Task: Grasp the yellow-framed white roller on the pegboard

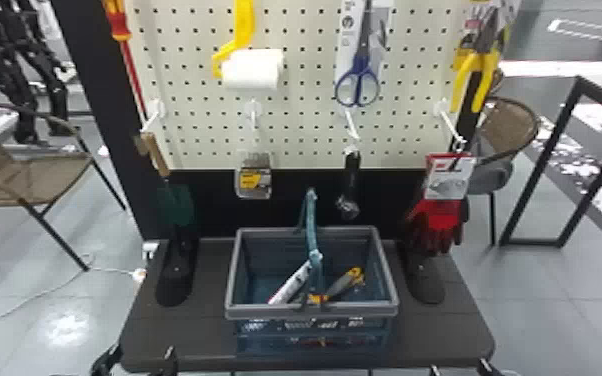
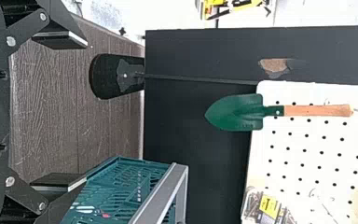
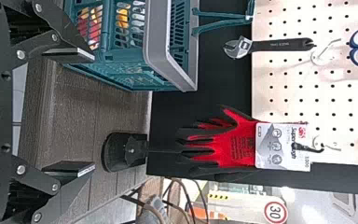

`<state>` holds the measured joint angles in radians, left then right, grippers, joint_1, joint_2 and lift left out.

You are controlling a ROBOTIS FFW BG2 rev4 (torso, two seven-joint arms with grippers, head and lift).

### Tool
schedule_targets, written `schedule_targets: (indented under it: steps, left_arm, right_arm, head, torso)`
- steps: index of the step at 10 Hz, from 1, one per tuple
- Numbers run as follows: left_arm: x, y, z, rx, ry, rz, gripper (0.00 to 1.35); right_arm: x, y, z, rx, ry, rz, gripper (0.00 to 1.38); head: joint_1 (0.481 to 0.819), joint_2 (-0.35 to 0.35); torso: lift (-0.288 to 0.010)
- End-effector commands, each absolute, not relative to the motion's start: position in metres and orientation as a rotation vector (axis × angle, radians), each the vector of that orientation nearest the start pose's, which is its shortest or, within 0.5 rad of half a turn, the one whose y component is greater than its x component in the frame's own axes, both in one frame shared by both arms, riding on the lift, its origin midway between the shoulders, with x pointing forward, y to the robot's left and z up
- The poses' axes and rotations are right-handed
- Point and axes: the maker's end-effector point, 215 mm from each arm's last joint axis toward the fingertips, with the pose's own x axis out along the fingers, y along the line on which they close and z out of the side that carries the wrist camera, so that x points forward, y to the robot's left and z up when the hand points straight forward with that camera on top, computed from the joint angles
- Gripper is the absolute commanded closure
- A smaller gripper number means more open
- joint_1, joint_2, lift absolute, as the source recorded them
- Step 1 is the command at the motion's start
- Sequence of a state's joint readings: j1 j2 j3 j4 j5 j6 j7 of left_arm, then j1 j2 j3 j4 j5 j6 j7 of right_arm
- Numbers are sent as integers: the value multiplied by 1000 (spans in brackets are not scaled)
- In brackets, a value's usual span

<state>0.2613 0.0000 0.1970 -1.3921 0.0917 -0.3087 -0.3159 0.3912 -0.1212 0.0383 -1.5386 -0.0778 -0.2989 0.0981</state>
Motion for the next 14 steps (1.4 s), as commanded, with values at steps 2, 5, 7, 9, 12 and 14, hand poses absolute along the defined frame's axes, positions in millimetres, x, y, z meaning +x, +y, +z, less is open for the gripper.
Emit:
schedule_targets:
  steps: [2, 5, 7, 9, 12, 14]
  left_arm:
    - [468, 282, -475, -66, 106, -88, 280]
    - [468, 282, -475, -68, 107, -89, 282]
    - [470, 280, -469, -76, 105, -92, 286]
    - [477, 276, -459, -110, 112, -99, 280]
    - [497, 263, -417, -164, 84, -137, 279]
    - [520, 260, -374, -169, 59, -165, 279]
  right_arm:
    - [436, -224, -472, -26, 129, 145, 450]
    - [436, -223, -473, -31, 131, 149, 450]
    - [436, -223, -473, -31, 131, 149, 450]
    - [435, -224, -475, -27, 137, 147, 447]
    - [436, -223, -477, -30, 143, 148, 446]
    - [437, -225, -477, -34, 147, 149, 444]
  head:
    - [549, 0]
    - [549, 0]
    - [549, 0]
    - [549, 0]
    - [549, 0]
    - [549, 0]
  torso:
    - [-100]
    - [-100]
    - [-100]
    - [-100]
    - [-100]
    - [-100]
